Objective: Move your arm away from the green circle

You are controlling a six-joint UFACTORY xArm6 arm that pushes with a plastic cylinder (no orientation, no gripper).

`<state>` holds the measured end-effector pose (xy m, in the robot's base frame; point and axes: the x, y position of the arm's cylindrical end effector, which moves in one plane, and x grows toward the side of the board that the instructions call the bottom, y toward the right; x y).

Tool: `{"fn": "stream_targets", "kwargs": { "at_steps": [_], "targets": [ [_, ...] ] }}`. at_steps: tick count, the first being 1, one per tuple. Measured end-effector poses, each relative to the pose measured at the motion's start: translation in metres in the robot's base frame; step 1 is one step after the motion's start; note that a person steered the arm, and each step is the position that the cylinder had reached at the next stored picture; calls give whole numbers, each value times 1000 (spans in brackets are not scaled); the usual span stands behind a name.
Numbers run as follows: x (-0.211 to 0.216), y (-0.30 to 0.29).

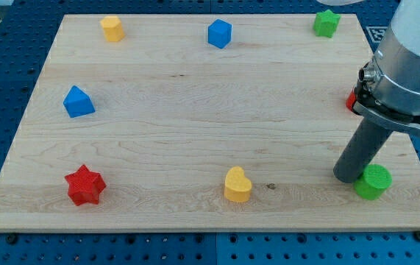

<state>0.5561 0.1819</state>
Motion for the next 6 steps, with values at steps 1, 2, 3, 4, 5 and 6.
{"fn": "stream_targets", "kwargs": {
  "at_steps": [1, 2, 3, 4, 5, 6],
  "targets": [
    [0, -6],
    [-2, -14],
    [-2, -22],
    [-3, -30],
    [-4, -30],
    [-9, -30]
  ]
}}
